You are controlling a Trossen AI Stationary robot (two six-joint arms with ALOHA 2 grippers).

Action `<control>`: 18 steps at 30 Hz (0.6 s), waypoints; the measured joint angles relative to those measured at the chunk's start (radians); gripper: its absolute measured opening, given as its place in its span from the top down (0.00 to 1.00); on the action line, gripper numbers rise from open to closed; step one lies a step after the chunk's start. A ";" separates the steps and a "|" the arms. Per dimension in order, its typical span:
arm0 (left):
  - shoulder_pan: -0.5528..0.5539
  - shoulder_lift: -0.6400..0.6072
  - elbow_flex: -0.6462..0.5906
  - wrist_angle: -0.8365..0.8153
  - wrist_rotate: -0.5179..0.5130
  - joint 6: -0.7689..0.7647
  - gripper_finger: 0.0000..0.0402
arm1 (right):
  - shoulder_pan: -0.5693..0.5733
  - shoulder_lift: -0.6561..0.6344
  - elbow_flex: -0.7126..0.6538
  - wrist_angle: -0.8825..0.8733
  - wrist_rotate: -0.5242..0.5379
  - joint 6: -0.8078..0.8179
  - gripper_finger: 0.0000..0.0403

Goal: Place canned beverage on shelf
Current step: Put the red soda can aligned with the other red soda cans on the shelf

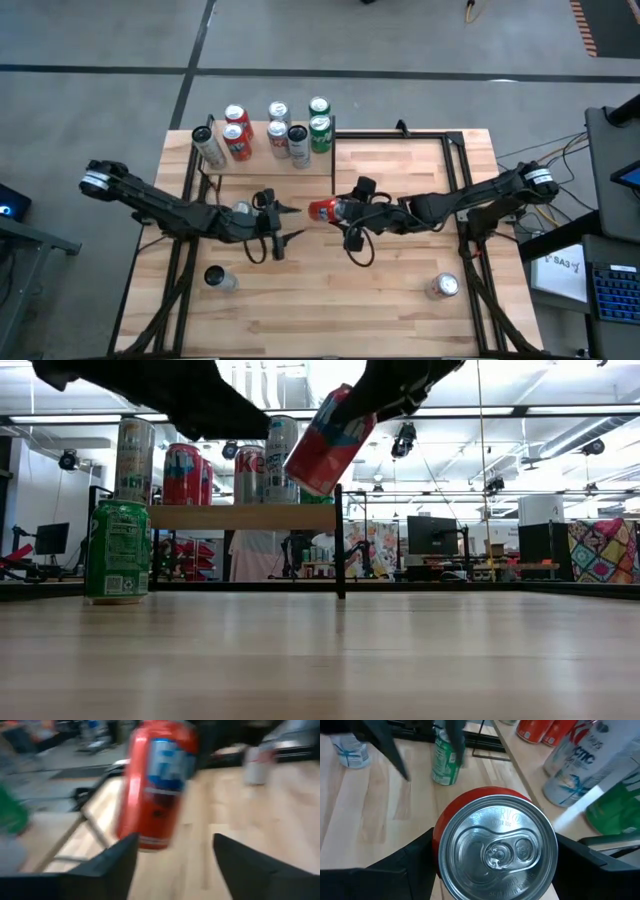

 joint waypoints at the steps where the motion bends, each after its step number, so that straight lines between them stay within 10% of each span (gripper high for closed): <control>1: 0.000 0.020 0.006 0.018 -0.048 -0.008 0.33 | 0.000 0.008 0.000 0.008 -0.001 0.003 0.29; 8: -0.004 0.130 0.062 0.013 -0.147 0.000 0.10 | -0.009 0.045 -0.002 0.048 0.009 -0.002 0.29; 18: -0.004 0.250 0.137 0.011 -0.209 0.007 0.09 | -0.016 0.092 0.008 0.120 -0.007 -0.040 0.29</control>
